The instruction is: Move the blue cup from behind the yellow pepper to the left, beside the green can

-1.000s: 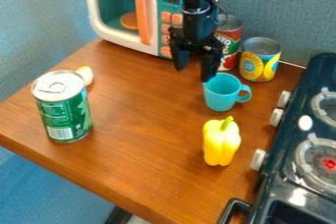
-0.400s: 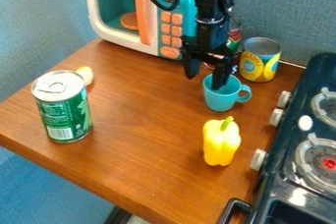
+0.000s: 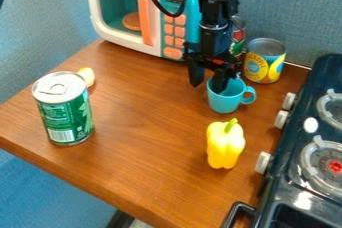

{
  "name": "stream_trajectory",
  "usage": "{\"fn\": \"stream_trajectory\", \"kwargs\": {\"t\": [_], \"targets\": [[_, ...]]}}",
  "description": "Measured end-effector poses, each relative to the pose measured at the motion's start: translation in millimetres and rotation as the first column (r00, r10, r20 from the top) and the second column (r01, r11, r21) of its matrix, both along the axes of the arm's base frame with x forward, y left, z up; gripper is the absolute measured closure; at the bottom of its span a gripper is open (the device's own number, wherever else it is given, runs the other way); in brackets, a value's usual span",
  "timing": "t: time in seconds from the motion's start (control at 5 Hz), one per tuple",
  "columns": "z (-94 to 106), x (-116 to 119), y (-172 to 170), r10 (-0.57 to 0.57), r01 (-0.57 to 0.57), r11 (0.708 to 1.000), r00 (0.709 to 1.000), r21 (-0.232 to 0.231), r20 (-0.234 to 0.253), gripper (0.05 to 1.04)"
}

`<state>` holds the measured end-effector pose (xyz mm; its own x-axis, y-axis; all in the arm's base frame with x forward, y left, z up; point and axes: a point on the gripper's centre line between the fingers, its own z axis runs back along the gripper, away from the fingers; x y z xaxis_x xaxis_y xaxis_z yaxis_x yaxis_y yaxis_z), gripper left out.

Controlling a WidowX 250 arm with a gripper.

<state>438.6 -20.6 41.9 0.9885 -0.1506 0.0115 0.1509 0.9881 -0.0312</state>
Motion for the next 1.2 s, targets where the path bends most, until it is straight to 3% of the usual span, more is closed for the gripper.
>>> {"fn": "stream_trajectory", "kwargs": {"t": [0.2, 0.4, 0.6, 0.8, 1.0, 1.2], "targets": [[0.7, -0.8, 0.5, 0.008, -0.008, 1.000, 1.000, 0.007, -0.006, 0.679], [7.8, 4.5, -5.6, -0.037, 0.037, 0.999, 0.999, 0.009, 0.018, 0.901], [6.6, 3.6, -13.5, -0.052, 0.053, 0.998, 0.998, -0.020, 0.038, 0.993], [17.9, -7.4, -12.3, -0.050, 0.051, 0.998, 0.997, -0.021, 0.059, 1.000], [51.7, -18.6, -1.5, -0.020, 0.019, 1.000, 0.995, 0.012, 0.099, 1.000], [65.6, -34.9, 26.9, 0.074, -0.075, 0.997, 0.990, 0.007, 0.116, 1.000]]}}
